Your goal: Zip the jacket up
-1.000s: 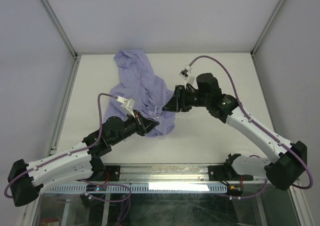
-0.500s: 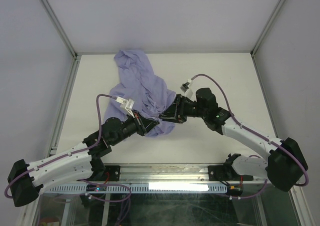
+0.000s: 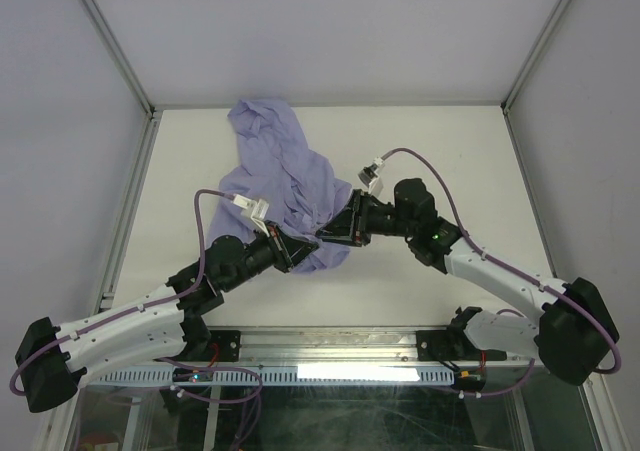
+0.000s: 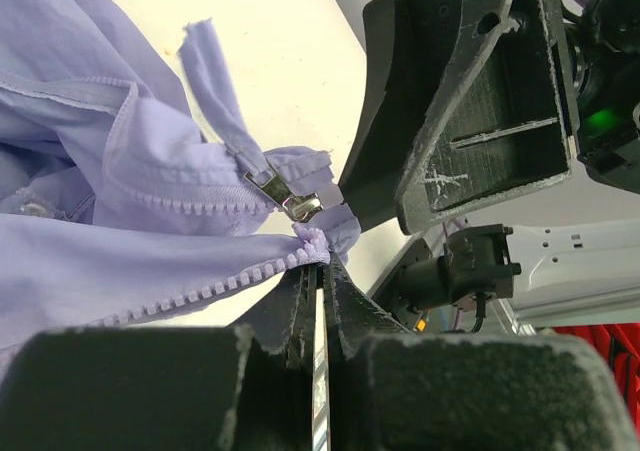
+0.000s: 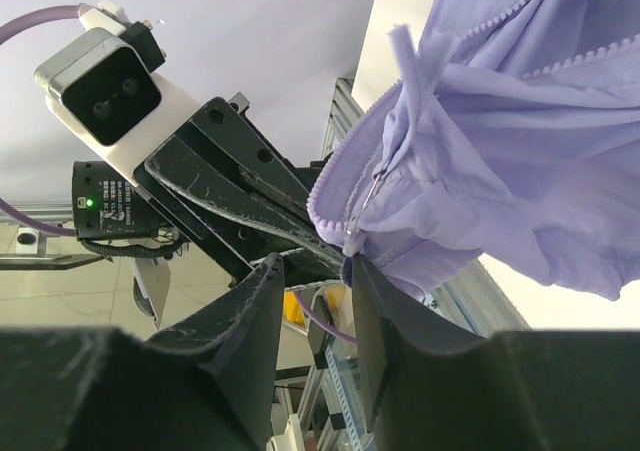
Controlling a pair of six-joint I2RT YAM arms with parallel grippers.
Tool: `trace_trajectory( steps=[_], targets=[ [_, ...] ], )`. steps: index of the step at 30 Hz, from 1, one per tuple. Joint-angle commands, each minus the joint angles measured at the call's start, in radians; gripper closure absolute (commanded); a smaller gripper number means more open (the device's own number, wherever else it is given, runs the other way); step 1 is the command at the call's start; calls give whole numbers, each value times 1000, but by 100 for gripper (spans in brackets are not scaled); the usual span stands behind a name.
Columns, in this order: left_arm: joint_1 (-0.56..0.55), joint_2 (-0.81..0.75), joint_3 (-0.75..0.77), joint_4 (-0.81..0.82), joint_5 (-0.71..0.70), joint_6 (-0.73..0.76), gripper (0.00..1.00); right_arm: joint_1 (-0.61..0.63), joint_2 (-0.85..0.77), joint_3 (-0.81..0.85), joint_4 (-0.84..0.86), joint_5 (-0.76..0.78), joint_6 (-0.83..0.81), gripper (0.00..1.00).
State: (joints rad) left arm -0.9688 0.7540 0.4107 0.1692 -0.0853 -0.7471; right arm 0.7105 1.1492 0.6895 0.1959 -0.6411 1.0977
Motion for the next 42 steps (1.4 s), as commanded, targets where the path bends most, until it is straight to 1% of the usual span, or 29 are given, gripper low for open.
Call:
trace_trajectory(
  steps=[1, 12, 18, 23, 30, 31, 33, 35, 36, 37, 40, 42],
  targets=[
    [-4, -7, -4, 73, 6, -4, 100, 18, -7, 20, 64, -13, -11, 65],
    [-4, -5, -5, 93, 19, -6, 100, 37, 18, 11, 32, 38, -59, 72],
    [-4, -9, -9, 101, 26, -10, 100, 38, 21, 8, -37, 96, -84, 72],
    [-4, -14, -15, 110, 32, -16, 100, 38, 20, -4, -33, 113, -77, 72],
    [-4, -15, -28, 131, 42, -24, 100, 38, 35, -13, 21, 101, -63, 72],
    [-4, -15, -29, 131, 42, -26, 100, 38, 36, -18, 37, 94, -56, 74],
    [-4, -13, -29, 132, 41, -29, 100, 38, 35, -22, 68, 85, -54, 80],
    [-4, -13, -28, 125, 35, -37, 100, 37, 28, -26, 87, 81, -64, 90],
    [-4, -14, -23, 111, 27, -44, 98, 37, 22, -27, 90, 82, -76, 95],
    [-4, -14, -15, 86, 16, -49, 90, 37, 15, -27, 84, 86, -95, 99],
    [-4, -28, 39, -30, -19, -35, 66, 30, -8, -17, 48, 100, -177, 100],
    [-4, -43, 94, -163, -57, -2, 57, 18, -20, -9, 22, 105, -232, 100]
  ],
)
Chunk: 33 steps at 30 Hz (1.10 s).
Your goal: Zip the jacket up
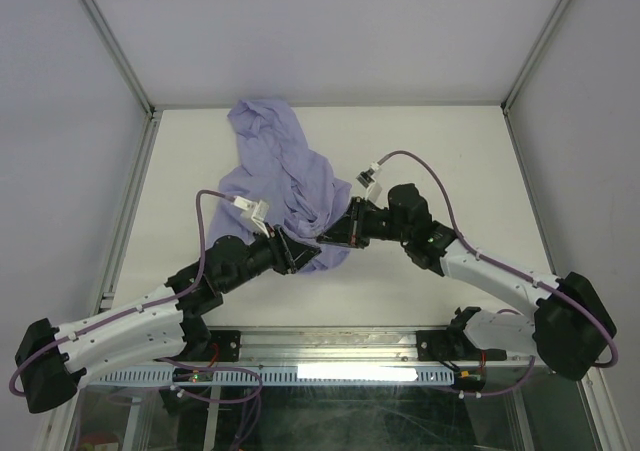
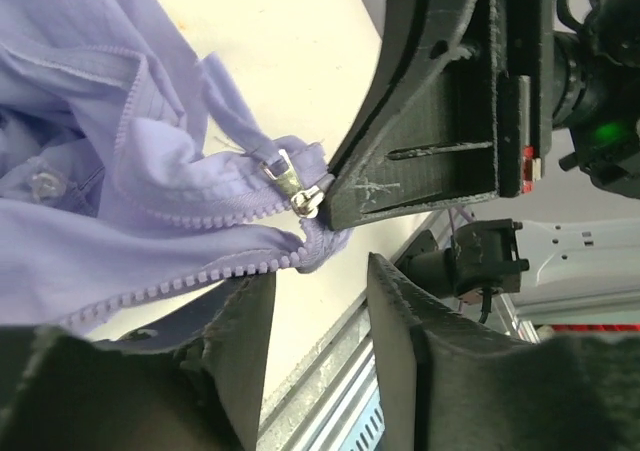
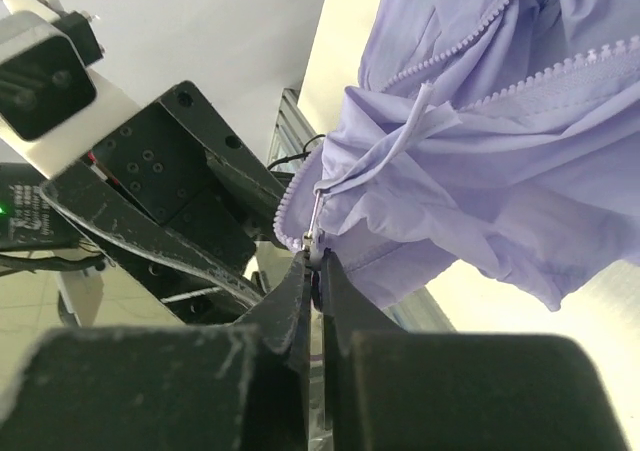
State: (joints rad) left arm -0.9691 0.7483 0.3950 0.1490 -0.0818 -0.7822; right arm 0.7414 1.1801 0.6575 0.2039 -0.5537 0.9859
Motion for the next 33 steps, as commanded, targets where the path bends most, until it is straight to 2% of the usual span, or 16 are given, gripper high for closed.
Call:
trace_trajectory(
  steps=[1, 5, 8, 12, 13, 25, 33],
  targets=[
    [-2, -43, 145, -196, -89, 43, 54, -19, -56, 24, 9, 16, -146, 100],
    [13, -36, 283, -399, -143, 46, 45, -35, -64, 25, 0, 2, -207, 100],
    [75, 30, 387, -474, -90, 26, 40, -37, -62, 24, 9, -9, -236, 100],
    [238, 153, 482, -490, 163, -8, 38, -36, -57, 18, 16, -11, -268, 100],
    [250, 187, 504, -494, 185, -11, 38, -37, -58, 16, 18, -12, -272, 100],
    [314, 479, 690, -508, 371, 33, 35, -34, -53, 9, 21, -10, -292, 100],
    [314, 578, 707, -508, 393, 38, 40, -35, -50, 10, 26, -14, -296, 100]
  ],
)
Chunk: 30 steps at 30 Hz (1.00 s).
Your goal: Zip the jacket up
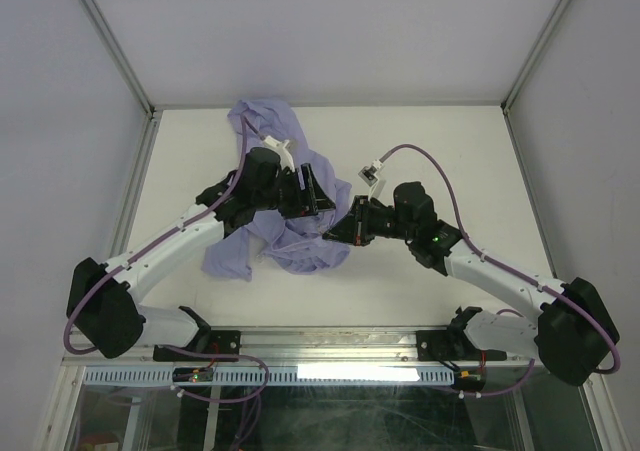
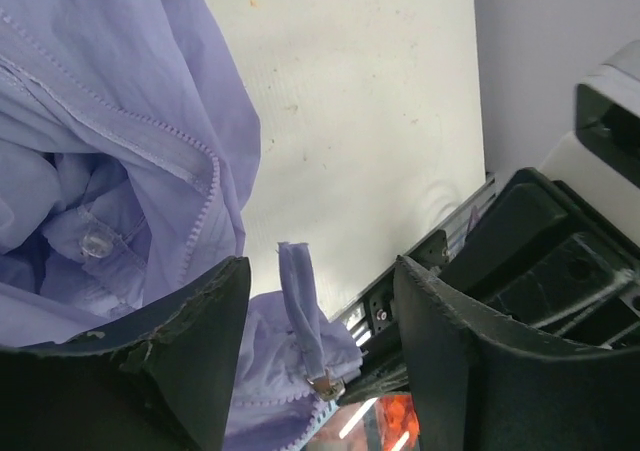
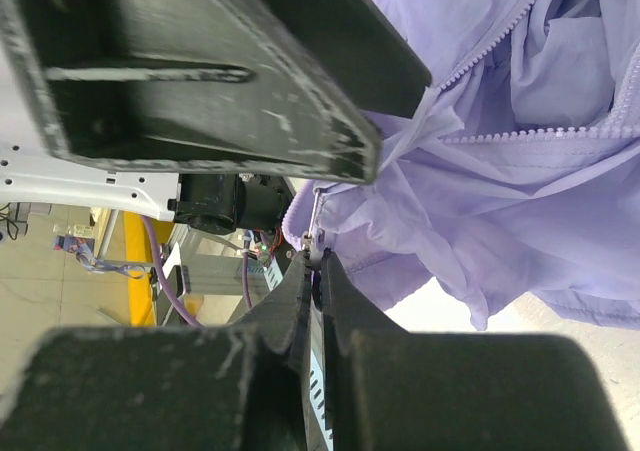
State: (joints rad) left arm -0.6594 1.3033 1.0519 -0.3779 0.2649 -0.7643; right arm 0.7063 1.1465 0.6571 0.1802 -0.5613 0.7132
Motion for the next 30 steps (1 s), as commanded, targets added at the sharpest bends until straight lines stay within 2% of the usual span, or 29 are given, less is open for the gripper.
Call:
trace_trajectory(
  steps=[1, 12, 15, 19, 30],
  targets=[
    [4, 32, 52, 19, 49, 20, 41, 2, -17, 10, 49, -6, -23, 100],
    [4, 76, 62, 59, 88, 16, 58, 4, -19, 3, 47, -3, -26, 100],
    [5, 73, 56, 74, 88, 13, 72, 4, -21, 2, 46, 0, -27, 100],
    [4, 27, 27, 93, 43, 10, 100, 3, -32, -5, 37, 13, -23, 100],
    [46, -254, -172, 83, -126, -76, 100, -19, -108, -92, 127, 38, 60, 100]
  ],
)
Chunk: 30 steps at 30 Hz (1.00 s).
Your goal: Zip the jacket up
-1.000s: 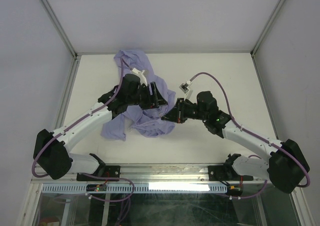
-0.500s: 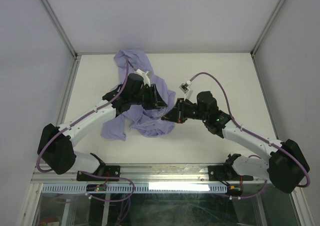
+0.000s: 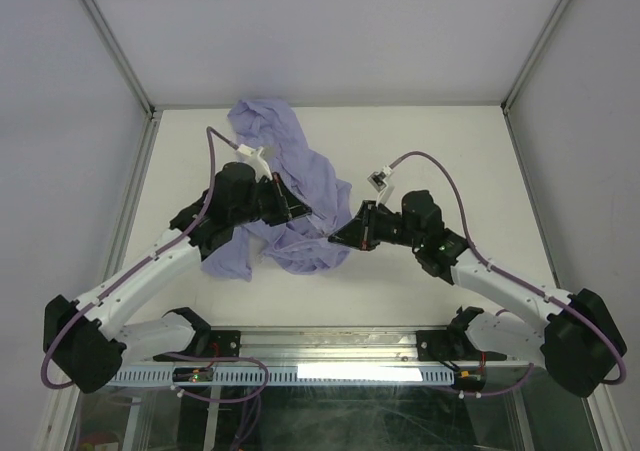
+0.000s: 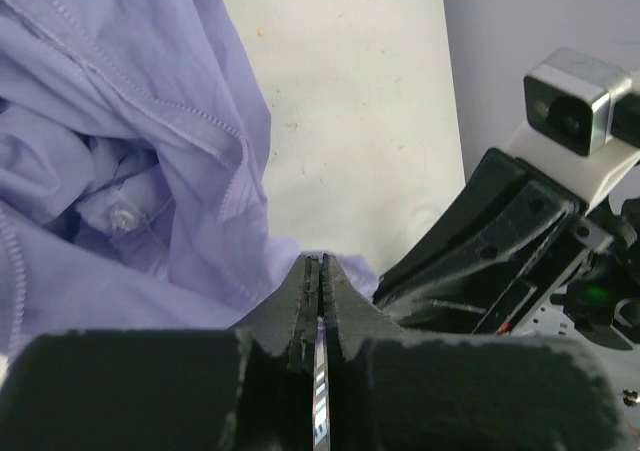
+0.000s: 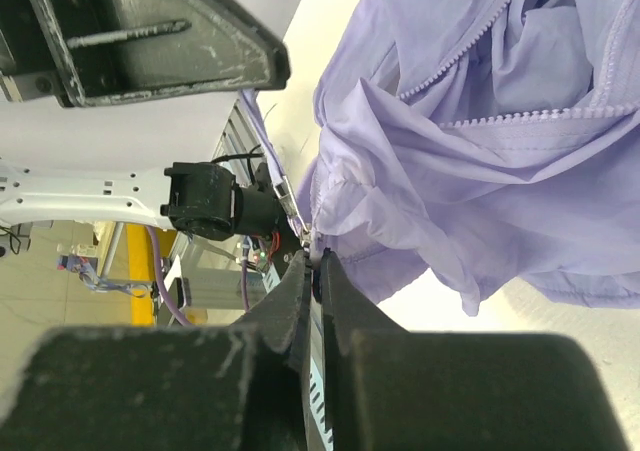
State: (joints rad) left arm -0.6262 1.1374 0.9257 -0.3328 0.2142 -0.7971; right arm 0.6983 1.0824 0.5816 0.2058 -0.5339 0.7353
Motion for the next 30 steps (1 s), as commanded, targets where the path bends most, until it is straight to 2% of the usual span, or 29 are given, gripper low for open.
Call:
trace_trajectory(
  steps=[1, 13, 17, 20, 23, 27, 30],
  targets=[
    [13, -112, -63, 31, -91, -51, 100, -14, -50, -24, 118, 12, 51, 100],
    [30, -208, -170, -43, -281, -81, 100, -69, -116, -81, 252, -29, 132, 100],
    [67, -203, -188, -58, -337, -57, 100, -112, -171, -78, 222, -39, 133, 100],
    [128, -191, -180, -98, -383, -5, 100, -192, -244, -29, 64, -38, 108, 100],
    [221, -172, -137, -126, -423, 72, 100, -279, -297, 65, -150, -5, -23, 100],
    [346, -122, -39, -130, -459, 174, 100, -384, -297, 223, -389, 47, -145, 100],
    [416, -70, 62, -132, -506, 247, 100, -440, -277, 357, -524, 154, -235, 100]
  ],
)
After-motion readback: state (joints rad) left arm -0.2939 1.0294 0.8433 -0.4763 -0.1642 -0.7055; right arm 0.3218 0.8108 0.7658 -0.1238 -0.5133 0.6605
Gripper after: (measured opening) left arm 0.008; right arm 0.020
